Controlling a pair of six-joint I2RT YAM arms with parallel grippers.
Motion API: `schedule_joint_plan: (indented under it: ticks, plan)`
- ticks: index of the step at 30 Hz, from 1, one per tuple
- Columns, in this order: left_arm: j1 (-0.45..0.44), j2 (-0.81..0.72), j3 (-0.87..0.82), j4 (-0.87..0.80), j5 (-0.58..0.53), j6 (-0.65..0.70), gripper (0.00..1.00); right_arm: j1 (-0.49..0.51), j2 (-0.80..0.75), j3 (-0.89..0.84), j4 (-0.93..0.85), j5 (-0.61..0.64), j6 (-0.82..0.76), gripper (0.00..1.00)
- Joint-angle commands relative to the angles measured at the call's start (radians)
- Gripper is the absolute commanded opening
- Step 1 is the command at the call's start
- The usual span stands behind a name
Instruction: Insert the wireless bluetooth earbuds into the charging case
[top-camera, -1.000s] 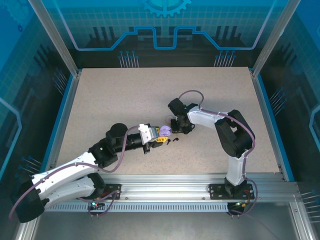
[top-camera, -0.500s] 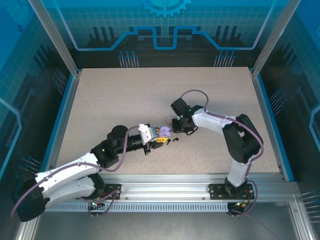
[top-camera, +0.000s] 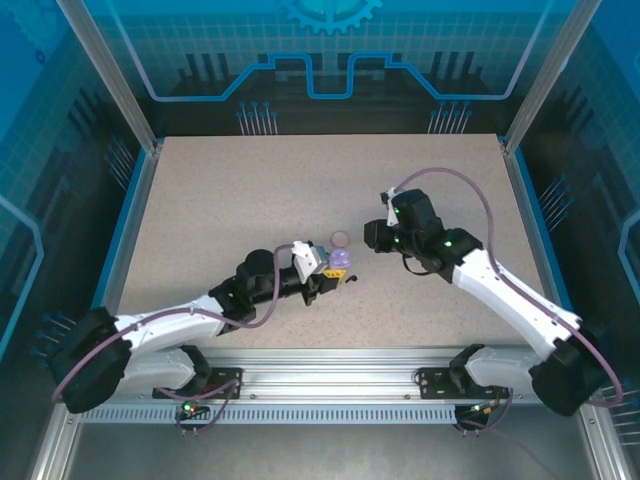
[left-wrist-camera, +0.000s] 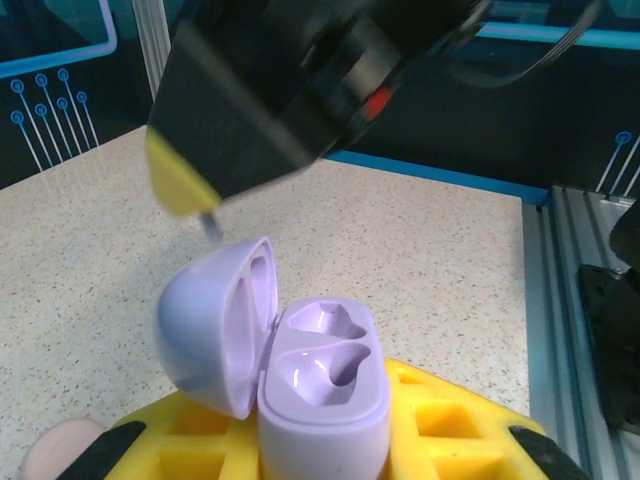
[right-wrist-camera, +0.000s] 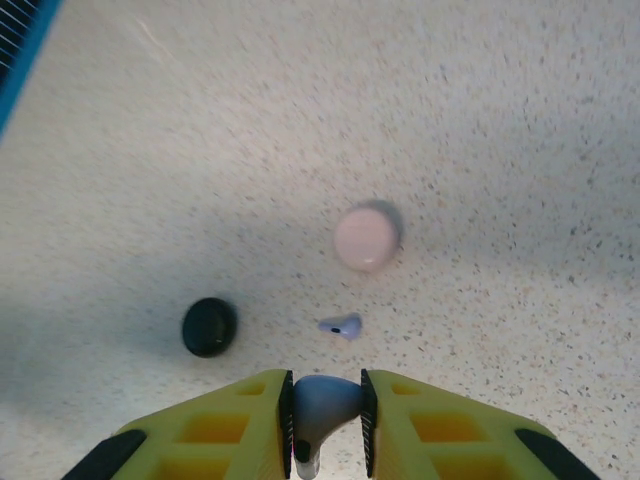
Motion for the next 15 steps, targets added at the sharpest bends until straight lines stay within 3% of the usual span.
schedule_joint_plan:
  ticks: [1, 9, 15]
  plan:
    - [-0.008, 0.07, 0.016, 0.153, -0.049, -0.022, 0.0, -0.011, -0.074, -0.011, -0.001, -0.028, 0.008, 0.26]
    - [-0.011, 0.226, 0.076, 0.275, -0.083, -0.004, 0.0, -0.007, -0.12, 0.008, -0.044, -0.121, 0.051, 0.25]
    - [-0.013, 0.264, 0.094, 0.302, -0.087, -0.005, 0.0, 0.021, -0.132, -0.03, 0.009, -0.119, 0.095, 0.25]
